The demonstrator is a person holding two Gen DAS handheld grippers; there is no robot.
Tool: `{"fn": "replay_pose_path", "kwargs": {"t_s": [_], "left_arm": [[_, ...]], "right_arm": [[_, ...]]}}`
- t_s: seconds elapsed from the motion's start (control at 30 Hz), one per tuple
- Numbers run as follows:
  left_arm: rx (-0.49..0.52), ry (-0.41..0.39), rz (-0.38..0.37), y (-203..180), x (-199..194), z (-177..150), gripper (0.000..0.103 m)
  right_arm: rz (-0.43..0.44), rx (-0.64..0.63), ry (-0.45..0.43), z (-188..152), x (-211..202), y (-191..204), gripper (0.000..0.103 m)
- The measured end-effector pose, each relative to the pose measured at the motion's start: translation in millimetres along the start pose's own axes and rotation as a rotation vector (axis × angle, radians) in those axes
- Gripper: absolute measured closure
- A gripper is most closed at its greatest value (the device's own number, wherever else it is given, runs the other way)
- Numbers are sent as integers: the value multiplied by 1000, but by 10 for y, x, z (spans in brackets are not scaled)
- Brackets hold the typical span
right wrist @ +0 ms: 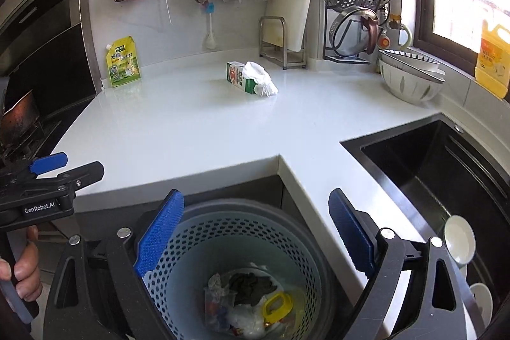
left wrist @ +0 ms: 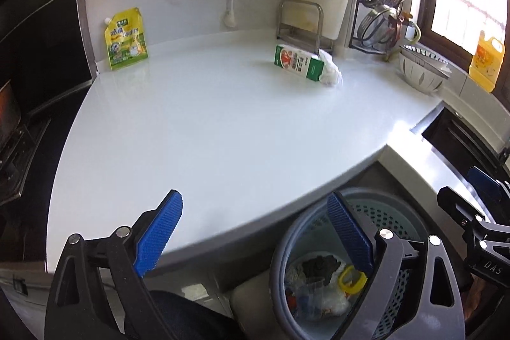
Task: Collect trash
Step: 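Move both tools to the milk carton and white tissue on the counter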
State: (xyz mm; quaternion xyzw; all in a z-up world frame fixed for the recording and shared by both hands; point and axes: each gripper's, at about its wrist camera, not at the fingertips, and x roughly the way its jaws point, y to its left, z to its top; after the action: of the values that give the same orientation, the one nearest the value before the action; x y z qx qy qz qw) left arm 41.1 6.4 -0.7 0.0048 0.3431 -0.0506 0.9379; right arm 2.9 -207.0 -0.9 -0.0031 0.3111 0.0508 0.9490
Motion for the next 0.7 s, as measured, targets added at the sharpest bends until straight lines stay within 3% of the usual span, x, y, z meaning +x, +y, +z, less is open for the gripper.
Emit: {"fn": "replay_pose_path", "kwargs": {"t_s": [0.1, 0.37, 0.7], "left_arm": [[2, -41, 11, -7, 138, 319, 7], [-3, -85, 36, -40, 655, 991, 7], [-7, -45, 50, -63, 1299, 1292, 7]], "right_arm": [[13, 5, -22, 300, 242, -103, 15], [34, -32, -13, 1093, 1087, -273, 15], [18, -134, 96, 1509, 2103, -224, 15]]}}
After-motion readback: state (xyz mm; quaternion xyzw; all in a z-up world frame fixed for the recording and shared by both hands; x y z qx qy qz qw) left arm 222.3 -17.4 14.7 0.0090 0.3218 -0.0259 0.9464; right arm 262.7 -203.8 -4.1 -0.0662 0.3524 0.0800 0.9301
